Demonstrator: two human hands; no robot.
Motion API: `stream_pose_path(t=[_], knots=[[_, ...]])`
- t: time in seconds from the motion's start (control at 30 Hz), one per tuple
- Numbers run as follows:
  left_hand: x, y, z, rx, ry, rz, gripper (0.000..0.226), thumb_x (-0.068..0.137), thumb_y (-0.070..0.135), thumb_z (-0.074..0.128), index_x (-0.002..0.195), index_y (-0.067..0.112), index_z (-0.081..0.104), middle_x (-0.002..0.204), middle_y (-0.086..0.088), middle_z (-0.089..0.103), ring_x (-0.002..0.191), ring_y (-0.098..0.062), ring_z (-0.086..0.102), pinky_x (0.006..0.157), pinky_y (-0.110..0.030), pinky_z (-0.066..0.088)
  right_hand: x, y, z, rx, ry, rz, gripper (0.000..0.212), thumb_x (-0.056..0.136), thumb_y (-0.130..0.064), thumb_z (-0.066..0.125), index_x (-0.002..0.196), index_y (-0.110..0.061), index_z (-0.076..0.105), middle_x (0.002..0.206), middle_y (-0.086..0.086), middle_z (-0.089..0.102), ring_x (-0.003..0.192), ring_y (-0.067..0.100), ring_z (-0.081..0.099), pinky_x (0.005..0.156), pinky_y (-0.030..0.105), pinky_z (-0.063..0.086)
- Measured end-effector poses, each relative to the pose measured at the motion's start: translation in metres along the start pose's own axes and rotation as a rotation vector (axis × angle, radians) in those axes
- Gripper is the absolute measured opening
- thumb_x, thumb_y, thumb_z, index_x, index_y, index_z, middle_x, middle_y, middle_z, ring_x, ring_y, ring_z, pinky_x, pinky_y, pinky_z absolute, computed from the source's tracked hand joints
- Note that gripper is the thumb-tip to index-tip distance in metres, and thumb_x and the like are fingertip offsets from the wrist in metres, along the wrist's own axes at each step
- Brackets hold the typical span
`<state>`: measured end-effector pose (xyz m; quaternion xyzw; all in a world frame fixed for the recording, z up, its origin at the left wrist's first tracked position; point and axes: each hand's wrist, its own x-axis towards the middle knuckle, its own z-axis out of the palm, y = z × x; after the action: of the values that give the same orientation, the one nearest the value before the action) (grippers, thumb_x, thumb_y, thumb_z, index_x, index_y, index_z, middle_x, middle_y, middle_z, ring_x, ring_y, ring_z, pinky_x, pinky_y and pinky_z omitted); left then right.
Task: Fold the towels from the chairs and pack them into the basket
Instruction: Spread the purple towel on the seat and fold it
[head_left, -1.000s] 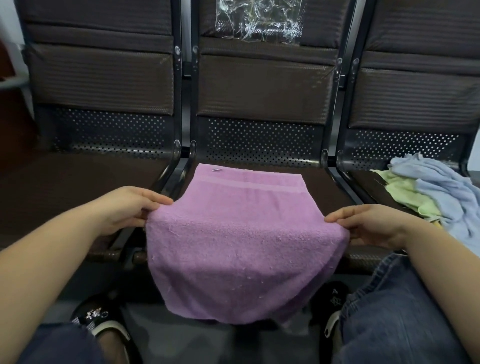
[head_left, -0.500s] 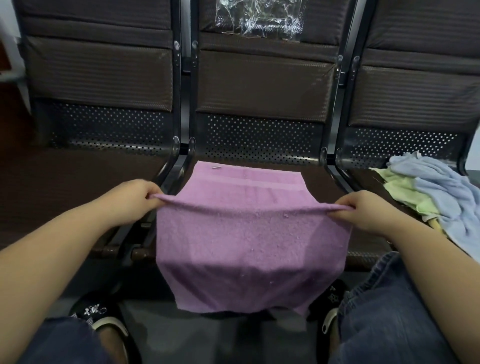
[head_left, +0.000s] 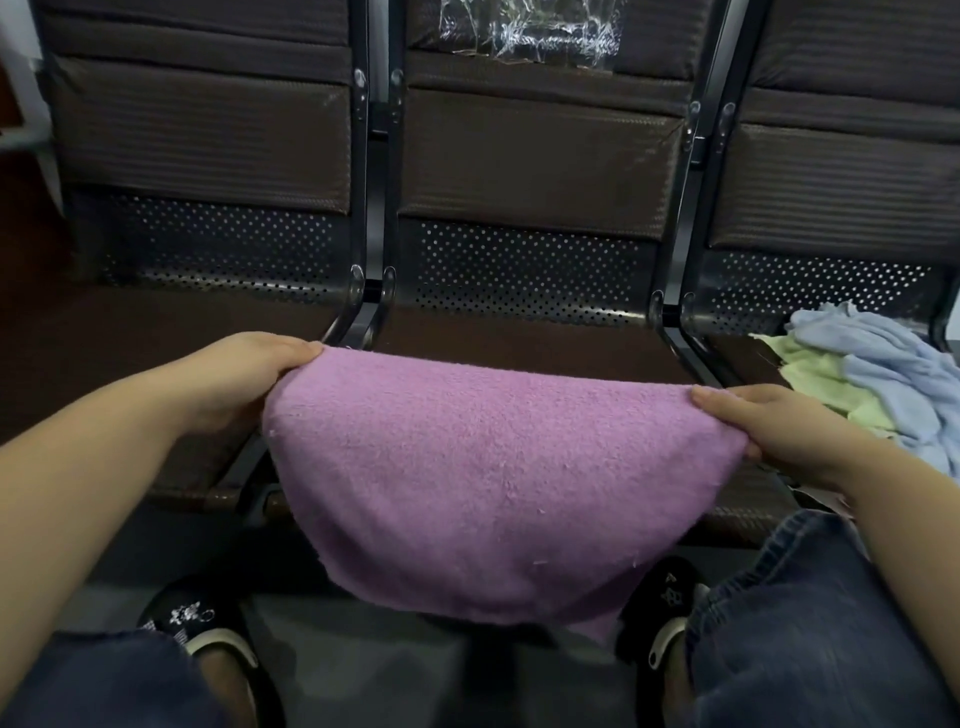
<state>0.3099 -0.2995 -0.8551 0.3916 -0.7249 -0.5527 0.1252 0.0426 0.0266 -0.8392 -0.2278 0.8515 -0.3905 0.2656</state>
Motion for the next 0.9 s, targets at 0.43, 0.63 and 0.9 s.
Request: stream_pose_path(t=[0.43,0.63,0.9], knots=[[0.048,-0.027,0.061,0.538,0.12,0.015,0.029,0.101,0.023,0.039,0.096,0.006,0.062,0.106,-0.015,0.063,0.093,-0.026,0.054,0.075,-0.03,0.037,0.063,0.0,0.051,-0.536,0.045,-0.076,0.031,0.1,-0.035,0.043,0.094,-0.015,0.067,0.098,0.01,0.064,0.089,0.024,0.052,0.071,0.026,0.033],[0.061,-0.03,0.088,0.747,0.102,0.131,0.031,0.101,0.028,0.035,0.103,0.009,0.06,0.113,-0.015,0.058,0.105,-0.032,0.052,0.089,-0.037,0.042,0.084,0.0,0.09,-0.644,-0.066,-0.123,0.034,0.102,-0.034,0.037,0.083,-0.013,0.058,0.096,0.013,0.063,0.089,0.027,0.054,0.071,0.028,0.034],[0.056,-0.023,0.103,0.655,0.076,0.212,0.031,0.102,0.031,0.034,0.094,0.011,0.055,0.102,-0.011,0.065,0.094,-0.03,0.057,0.082,-0.039,0.045,0.085,-0.011,0.101,-0.539,-0.03,-0.11,0.039,0.103,-0.032,0.032,0.114,-0.009,0.061,0.114,0.014,0.063,0.101,0.028,0.057,0.083,0.032,0.041]])
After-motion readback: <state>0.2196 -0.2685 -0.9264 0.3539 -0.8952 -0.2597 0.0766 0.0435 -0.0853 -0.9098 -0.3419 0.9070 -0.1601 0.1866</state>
